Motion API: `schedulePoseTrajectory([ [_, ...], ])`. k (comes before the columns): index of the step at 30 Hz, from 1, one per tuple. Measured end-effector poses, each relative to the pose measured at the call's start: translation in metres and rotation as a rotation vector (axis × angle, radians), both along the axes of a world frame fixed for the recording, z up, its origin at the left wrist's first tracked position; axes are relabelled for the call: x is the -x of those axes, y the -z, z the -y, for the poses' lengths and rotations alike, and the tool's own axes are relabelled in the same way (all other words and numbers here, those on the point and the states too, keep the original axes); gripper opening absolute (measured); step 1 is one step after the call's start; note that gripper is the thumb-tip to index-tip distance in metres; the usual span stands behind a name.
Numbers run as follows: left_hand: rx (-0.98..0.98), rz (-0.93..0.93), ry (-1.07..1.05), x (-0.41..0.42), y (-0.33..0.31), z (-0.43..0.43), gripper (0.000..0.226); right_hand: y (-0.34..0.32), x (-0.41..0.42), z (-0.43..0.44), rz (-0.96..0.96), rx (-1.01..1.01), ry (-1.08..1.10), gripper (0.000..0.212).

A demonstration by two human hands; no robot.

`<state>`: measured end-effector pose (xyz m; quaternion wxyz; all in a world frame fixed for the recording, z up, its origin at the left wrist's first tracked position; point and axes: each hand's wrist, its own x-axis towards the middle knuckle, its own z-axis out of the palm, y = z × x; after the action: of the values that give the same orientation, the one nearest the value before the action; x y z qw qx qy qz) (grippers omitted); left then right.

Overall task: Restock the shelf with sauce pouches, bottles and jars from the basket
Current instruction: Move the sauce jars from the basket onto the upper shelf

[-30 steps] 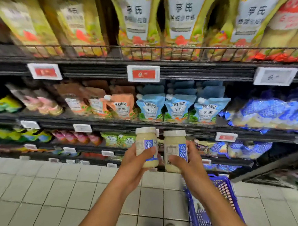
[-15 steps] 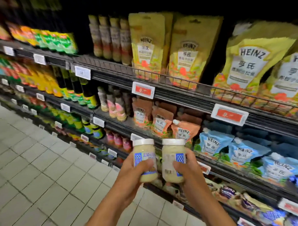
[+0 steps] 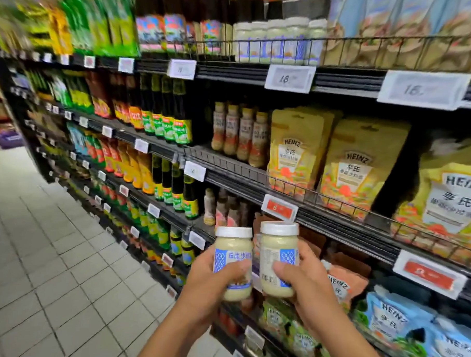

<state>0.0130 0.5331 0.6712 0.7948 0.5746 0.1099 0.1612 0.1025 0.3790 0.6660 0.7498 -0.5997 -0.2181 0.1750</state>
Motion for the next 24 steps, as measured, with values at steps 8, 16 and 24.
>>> schedulePoseTrajectory([
  [8, -0.180, 0.209, -0.032, -0.041, -0.086, -0.051, 0.038, -0.097, -0.037, -0.045, 0.178, -0.059, -0.050, 0.071],
  [16, -0.308, 0.398, -0.011, -0.085, -0.186, -0.100, 0.035, -0.201, -0.060, -0.087, 0.345, -0.090, 0.036, 0.060],
  [24, -0.367, 0.599, 0.052, -0.132, -0.271, -0.143, 0.028, -0.292, -0.090, -0.117, 0.426, -0.045, 0.019, 0.051],
])
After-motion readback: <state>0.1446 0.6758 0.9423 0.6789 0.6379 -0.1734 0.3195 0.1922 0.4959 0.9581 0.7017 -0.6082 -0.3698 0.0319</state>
